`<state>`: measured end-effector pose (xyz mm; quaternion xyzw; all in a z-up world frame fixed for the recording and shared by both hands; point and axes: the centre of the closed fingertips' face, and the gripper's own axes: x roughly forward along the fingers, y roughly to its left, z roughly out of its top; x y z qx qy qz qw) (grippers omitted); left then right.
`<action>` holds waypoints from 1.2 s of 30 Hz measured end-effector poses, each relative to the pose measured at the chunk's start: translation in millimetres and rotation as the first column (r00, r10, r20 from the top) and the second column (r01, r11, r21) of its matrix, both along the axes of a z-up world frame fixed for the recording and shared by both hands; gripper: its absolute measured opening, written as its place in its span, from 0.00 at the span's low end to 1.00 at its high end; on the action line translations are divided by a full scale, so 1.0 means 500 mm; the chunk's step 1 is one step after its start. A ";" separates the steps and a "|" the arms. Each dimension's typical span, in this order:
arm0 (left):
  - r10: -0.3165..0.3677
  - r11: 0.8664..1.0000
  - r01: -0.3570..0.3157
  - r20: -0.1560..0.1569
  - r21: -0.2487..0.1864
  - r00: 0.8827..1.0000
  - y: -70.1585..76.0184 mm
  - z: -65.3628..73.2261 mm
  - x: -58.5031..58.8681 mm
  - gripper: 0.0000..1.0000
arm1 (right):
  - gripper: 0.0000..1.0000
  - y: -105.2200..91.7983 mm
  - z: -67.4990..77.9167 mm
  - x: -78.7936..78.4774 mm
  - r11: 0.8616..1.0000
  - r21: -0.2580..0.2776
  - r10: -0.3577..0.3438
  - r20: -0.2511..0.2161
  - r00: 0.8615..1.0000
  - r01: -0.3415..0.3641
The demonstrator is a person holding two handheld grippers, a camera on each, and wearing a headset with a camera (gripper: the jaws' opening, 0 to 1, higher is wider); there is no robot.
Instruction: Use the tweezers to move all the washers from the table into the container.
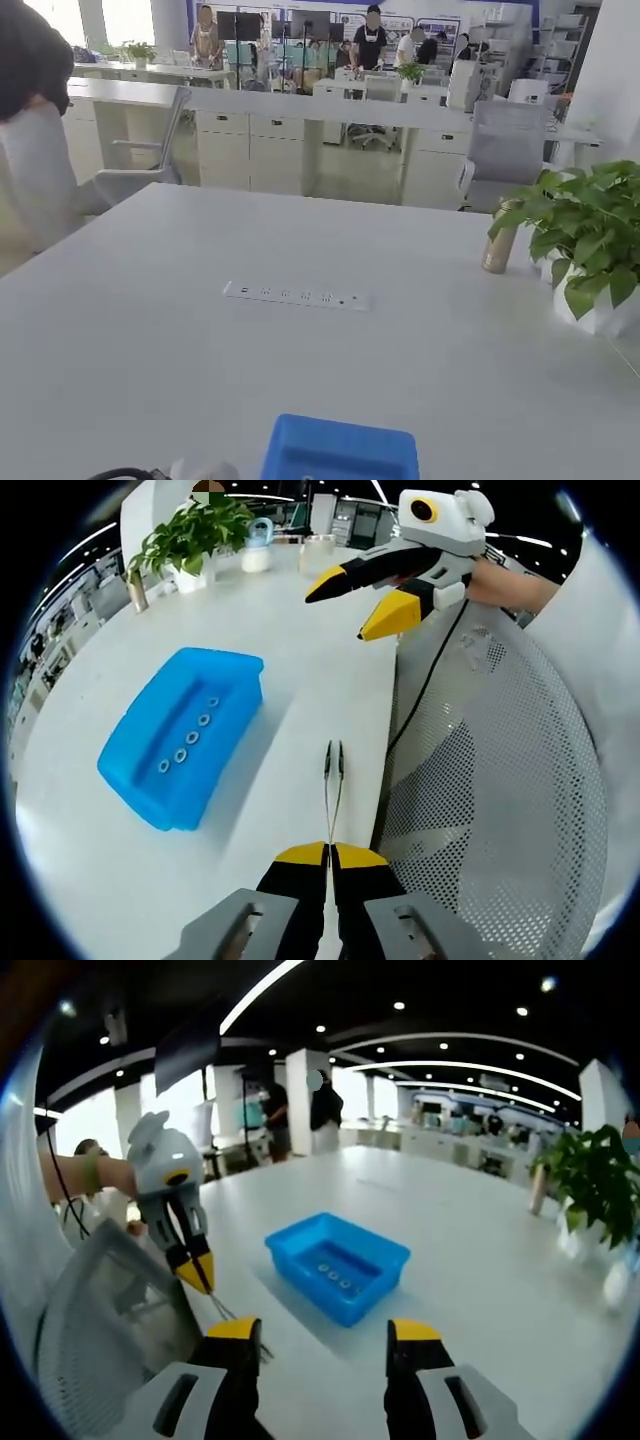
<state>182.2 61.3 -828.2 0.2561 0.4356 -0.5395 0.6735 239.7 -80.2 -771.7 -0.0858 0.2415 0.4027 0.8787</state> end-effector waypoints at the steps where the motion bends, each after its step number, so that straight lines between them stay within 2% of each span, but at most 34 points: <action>1: 0.004 1.000 -0.004 -0.009 -0.003 1.000 0.000 0.000 -0.002 0.00 | 0.47 0.000 0.000 0.000 1.000 -0.001 0.001 0.001 1.000 -0.001; 10: 0.008 1.000 -0.008 -0.014 0.004 1.000 0.008 -0.012 -0.006 0.00 | 0.47 0.000 0.001 0.002 1.000 0.022 -0.008 -0.012 1.000 0.008; 30: -0.005 0.997 0.007 -0.023 0.077 1.000 0.021 -0.034 -0.003 0.00 | 0.47 0.000 0.008 0.002 0.999 0.028 -0.017 0.002 1.000 0.017; 36: -0.009 0.989 0.012 -0.023 0.144 1.000 0.033 -0.047 -0.004 0.00 | 0.47 -0.002 0.010 0.004 0.999 0.035 -0.025 0.004 1.000 0.025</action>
